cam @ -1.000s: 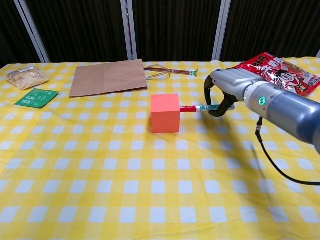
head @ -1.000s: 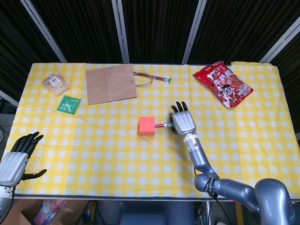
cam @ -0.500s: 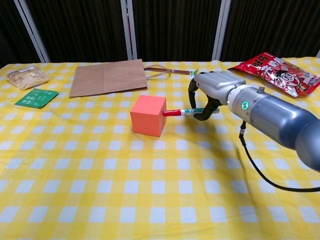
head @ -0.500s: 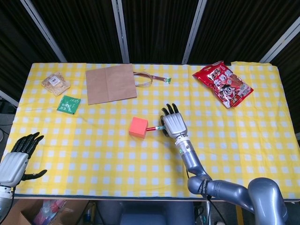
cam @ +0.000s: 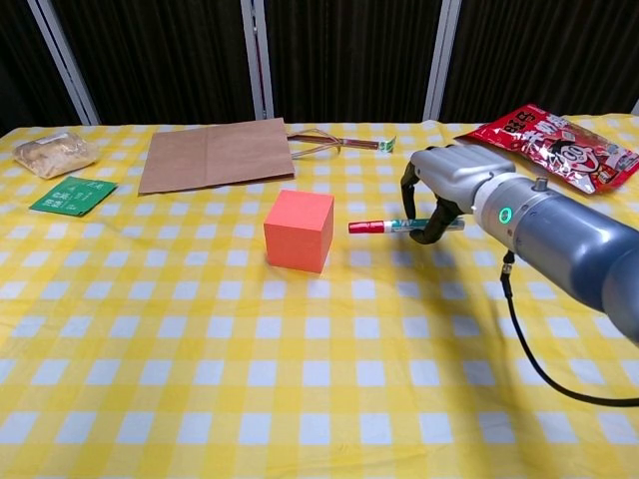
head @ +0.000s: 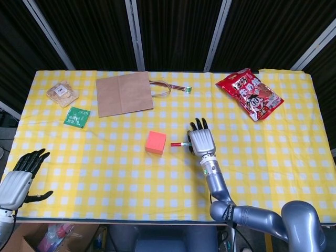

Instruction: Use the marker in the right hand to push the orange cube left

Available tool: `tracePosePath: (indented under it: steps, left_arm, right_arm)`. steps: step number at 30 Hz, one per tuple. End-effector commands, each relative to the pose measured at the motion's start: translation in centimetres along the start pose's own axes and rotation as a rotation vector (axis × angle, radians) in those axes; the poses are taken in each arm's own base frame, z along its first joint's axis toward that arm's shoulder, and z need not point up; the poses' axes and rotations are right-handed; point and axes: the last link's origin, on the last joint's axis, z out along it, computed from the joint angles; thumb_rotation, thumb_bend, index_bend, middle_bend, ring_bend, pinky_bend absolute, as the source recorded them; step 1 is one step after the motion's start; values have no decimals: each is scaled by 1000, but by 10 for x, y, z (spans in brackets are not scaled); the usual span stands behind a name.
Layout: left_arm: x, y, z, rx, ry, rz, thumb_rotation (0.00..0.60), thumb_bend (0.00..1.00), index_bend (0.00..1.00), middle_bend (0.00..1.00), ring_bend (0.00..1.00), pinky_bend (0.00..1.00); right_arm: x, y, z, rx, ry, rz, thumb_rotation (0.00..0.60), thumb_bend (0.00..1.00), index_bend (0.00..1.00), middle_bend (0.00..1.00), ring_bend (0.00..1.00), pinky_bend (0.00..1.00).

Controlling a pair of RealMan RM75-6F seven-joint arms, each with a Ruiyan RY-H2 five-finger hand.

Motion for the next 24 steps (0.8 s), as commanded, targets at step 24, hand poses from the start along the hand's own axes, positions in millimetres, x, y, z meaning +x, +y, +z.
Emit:
tracePosePath:
  steps: [24]
  left_arm:
    - [1, 2, -4, -28, -17, -19, 600, 0, 0, 0, 0, 0]
  right_arm:
    - [-4, -23, 4, -153, -29, 113, 600, 603, 668, 202, 9, 0]
